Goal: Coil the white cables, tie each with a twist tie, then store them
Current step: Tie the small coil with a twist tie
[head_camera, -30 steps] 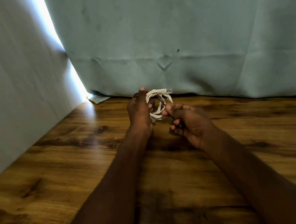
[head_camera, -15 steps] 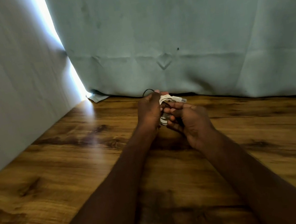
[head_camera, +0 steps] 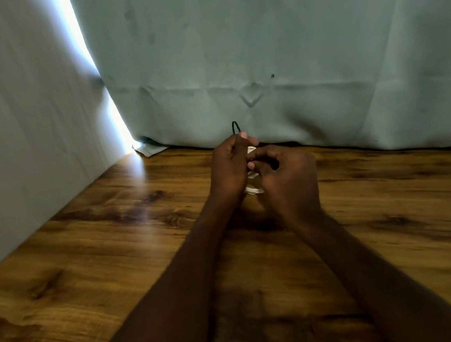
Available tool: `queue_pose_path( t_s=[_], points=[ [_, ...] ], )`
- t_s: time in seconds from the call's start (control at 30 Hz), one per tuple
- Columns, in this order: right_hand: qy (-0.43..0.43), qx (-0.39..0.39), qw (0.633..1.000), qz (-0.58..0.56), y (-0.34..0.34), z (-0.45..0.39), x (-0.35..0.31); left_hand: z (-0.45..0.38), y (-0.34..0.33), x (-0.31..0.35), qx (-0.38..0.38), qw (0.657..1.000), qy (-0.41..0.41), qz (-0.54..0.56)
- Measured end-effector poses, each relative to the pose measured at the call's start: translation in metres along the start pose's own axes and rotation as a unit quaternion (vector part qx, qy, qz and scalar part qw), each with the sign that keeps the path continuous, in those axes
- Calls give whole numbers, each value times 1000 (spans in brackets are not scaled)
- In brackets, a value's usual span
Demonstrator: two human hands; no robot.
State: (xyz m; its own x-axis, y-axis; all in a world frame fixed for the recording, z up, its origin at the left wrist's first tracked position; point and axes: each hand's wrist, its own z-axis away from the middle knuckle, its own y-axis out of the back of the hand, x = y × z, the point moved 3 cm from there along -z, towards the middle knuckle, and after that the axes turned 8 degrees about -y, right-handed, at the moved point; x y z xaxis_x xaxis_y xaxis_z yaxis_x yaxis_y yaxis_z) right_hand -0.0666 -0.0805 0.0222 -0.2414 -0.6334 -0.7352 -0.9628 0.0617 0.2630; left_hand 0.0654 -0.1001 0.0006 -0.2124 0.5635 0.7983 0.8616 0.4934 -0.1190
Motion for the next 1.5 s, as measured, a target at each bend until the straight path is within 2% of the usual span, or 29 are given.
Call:
queue_pose_path(
  t_s=[0.2,0.37,0.5,0.6,0.83,0.97,1.03,1.23,1.33,1.5],
  points=[
    [-70,37,996,-45,13,-16,10,5,-10,13,-64,998,-18,2],
    [-130,2,989,-75,19,-27,21,9,-16,18,-98,994,-46,-19],
    [-216,-33,955,-198,17,-28,25,8,-14,19,-103,992,-61,-30],
    [-269,-30,924,-269,21,-26,23,7,-16,17,-113,988,-82,-59],
    [-246,-10,928,-281,24,-28,16,7,-15,18,-123,980,-125,-97],
    [-244,68,921,-297,38,-34,18,3,-10,8,-84,988,-79,-101],
    [-233,82,919,-309,43,-35,16,3,-9,7,-75,990,-66,-96],
    [-225,54,917,-325,44,-36,9,8,-10,13,-77,990,-71,-95],
    [-235,14,927,-291,38,-34,9,11,-15,20,-115,984,-96,-99],
    [-286,-55,918,-270,33,-32,15,11,-20,23,-170,972,-97,-127]
  ],
)
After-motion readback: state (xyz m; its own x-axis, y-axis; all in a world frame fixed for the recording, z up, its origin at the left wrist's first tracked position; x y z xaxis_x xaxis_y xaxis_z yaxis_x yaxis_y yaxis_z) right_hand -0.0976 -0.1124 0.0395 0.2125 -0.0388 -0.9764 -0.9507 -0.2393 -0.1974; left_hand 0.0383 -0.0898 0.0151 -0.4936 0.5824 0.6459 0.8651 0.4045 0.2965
